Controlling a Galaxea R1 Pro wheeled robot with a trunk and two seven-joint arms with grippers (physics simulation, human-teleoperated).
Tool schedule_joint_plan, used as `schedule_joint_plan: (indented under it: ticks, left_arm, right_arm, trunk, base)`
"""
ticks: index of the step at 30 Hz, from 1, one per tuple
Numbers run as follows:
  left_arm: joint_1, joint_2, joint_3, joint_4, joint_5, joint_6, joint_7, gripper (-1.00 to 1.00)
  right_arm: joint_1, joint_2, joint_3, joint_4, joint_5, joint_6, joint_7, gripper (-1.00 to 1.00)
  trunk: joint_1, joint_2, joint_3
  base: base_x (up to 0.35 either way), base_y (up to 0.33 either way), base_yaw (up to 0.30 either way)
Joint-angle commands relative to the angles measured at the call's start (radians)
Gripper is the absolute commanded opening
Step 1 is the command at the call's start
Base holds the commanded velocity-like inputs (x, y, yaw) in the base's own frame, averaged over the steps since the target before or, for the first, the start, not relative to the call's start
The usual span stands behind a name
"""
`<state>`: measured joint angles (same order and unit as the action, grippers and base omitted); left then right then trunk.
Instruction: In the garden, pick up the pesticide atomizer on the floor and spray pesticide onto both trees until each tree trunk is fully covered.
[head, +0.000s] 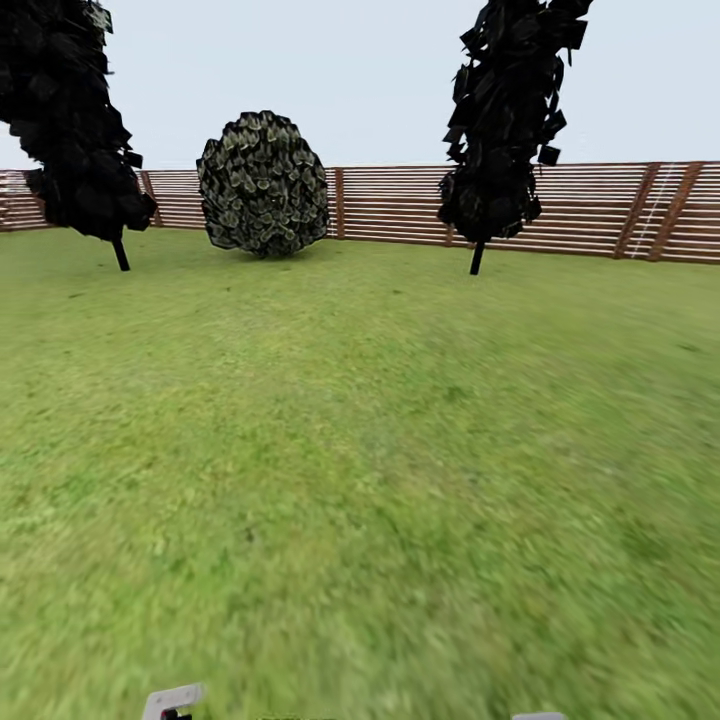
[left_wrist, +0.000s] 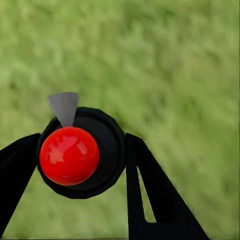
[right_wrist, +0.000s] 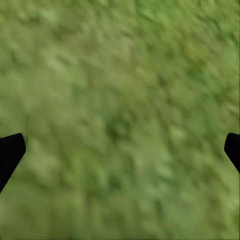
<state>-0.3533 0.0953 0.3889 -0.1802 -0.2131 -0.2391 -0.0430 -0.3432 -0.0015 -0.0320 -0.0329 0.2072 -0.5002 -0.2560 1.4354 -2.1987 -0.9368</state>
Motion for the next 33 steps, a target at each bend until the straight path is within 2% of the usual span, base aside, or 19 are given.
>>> schedule_joint_plan:
  ticks: [1, 33]
  left_arm:
    - [-0.001, 0.0, 0.009, 0.001, -0.008, -0.004, -0.005, -1.0]
    - [-0.001, 0.0, 0.008, 0.002, -0.01, -0.001, 0.009, -1.0]
  right_arm:
    - [0.0, 0.0, -0.003, 0.001, 0.011, -0.001, -0.006, 1.0]
    - [0.0, 0.0, -0.003, 0.001, 0.011, -0.001, -0.006, 1.0]
  trunk:
    - [0.0, 0.0, -0.001]
    - [0.0, 0.0, -0.007]
  base:
    - [-0.003, 0.003, 0.285]
    - [0.0, 0.001, 0.285]
